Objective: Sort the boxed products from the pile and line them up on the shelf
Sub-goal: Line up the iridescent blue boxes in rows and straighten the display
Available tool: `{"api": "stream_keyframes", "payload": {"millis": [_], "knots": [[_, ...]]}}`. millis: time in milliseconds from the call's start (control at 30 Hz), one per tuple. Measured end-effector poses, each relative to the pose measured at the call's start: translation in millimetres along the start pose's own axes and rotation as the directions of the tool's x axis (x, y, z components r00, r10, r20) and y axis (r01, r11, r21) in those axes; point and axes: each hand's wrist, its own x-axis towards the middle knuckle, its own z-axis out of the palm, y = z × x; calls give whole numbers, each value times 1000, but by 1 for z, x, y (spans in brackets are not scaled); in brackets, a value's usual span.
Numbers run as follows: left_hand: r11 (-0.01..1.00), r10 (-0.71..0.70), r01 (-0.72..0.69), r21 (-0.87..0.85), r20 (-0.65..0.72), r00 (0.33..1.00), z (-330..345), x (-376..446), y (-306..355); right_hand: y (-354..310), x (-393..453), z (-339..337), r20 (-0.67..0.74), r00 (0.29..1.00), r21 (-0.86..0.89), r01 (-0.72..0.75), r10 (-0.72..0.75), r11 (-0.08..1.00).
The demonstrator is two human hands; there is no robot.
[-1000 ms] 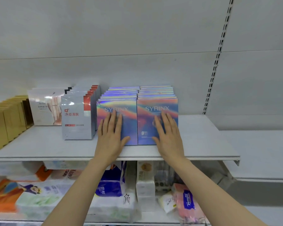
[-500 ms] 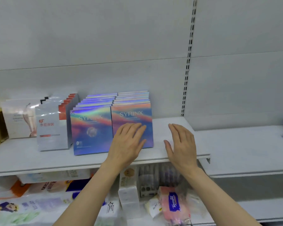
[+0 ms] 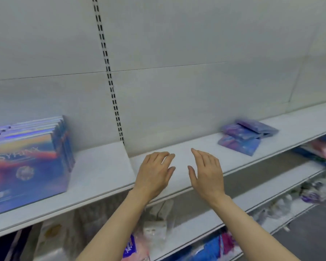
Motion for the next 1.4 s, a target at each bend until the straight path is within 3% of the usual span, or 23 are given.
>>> {"api": "stream_keyframes", "payload": {"millis": [400,600,767,1000,1133,1200,1300,1400], "knots": [[978,157,-106,-182,293,943,122,125,92,158,-7,-19,-4,968,-278,-241,249,930],[962,239,-153,-224,430,871,183,176,134,212,1,-16,-8,944,-332,-313,329,890],[942,285,-160,-296,452,845,215,210,181,246,-4,-6,-15,910,-313,-397,414,863],[960,242,-101,-262,588,772,258,235,209,304,6,10,118,890,-305,-389,440,869],[957,224,-80,-278,538,812,252,212,191,333,19,22,209,883,-220,-376,420,900],[968,162,-57,-244,436,885,243,195,179,345,27,34,280,881,-175,-344,381,923],[995,-16,31,-91,159,987,232,163,163,362,41,59,387,876,-133,-256,288,957],[968,-248,238,83,138,959,212,153,148,377,55,92,572,790,-144,-171,223,975]]}}
